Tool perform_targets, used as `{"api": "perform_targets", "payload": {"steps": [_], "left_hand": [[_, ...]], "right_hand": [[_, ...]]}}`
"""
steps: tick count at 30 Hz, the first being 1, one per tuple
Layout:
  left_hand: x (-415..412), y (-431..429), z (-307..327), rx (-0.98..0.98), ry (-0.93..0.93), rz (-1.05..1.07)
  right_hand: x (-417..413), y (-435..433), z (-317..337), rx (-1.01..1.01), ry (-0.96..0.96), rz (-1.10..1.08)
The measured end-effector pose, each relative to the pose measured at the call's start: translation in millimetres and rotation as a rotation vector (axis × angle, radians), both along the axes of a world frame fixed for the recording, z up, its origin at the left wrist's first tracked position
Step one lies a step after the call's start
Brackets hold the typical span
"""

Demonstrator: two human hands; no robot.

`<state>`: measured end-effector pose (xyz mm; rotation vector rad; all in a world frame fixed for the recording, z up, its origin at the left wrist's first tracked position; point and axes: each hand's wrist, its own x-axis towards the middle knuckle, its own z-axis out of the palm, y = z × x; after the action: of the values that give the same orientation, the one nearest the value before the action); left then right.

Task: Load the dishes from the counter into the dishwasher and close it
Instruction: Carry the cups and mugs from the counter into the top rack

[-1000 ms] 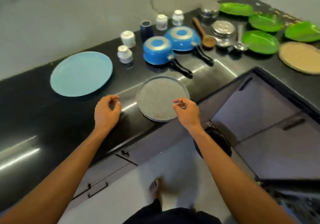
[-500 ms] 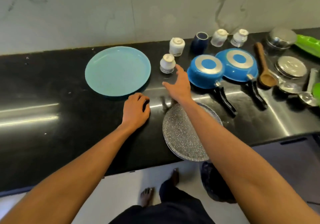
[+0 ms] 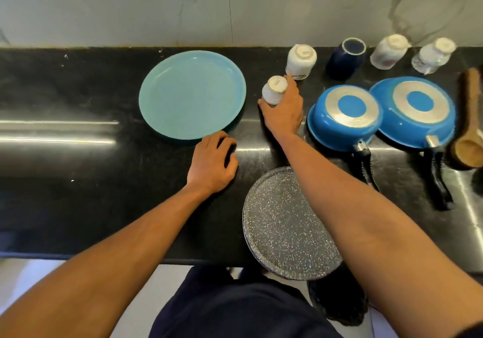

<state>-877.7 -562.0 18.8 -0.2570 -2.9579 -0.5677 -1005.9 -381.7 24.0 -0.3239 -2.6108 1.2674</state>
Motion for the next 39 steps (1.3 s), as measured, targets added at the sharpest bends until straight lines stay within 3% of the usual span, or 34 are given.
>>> {"api": "perform_targets", "payload": {"steps": [5, 19, 31, 39], "left_hand": [[1.3, 2.1, 1.2, -0.007, 0.005, -0.008], [0.2, -1.8, -1.0, -0.023, 0.041, -0.042], [21.2, -14.3, -2.3, 0.279, -0.017, -0.177], [102.2, 41.7, 25.5, 0.509, 0.054, -0.450]], "right_hand": [[2.9, 6.1, -0.9, 0.028, 0.027, 0.020], [65.9, 8.2, 25.9, -0.170, 0.045, 0.087], [238.9, 24.5, 47.0, -0.021, 0.108, -0.096], [376.5, 70.5, 31.3, -0.025, 0.079, -0.430]]}}
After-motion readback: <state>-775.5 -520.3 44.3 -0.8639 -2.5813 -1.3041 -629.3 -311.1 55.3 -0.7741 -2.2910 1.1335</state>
